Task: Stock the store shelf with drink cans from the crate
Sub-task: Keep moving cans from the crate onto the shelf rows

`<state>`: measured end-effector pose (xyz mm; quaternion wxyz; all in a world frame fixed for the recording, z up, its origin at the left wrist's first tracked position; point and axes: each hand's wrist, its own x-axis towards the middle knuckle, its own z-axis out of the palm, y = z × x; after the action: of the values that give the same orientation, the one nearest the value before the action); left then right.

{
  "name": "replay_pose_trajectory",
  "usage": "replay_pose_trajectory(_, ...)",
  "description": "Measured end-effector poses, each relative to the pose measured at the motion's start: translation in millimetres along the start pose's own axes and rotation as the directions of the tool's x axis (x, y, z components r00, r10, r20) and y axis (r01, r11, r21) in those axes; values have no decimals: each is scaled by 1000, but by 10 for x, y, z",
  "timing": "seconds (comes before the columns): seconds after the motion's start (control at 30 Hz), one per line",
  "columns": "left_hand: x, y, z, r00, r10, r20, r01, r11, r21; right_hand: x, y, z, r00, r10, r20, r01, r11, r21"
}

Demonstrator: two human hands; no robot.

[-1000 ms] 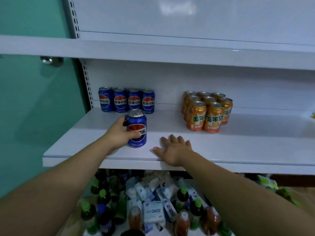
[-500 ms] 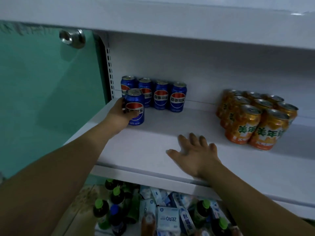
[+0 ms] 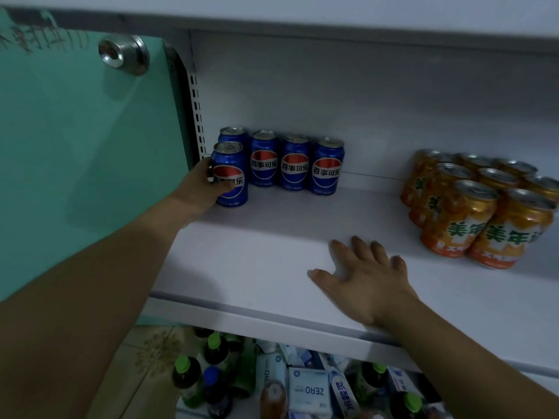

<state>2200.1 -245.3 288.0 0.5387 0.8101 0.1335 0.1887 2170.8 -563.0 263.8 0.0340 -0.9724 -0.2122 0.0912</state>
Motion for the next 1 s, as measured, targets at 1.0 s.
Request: replay_pose_trajectory(1.0,-878,437,263,982,-128,137,96,972,216,-254,5,-157,999,-8,-40,10,999,52)
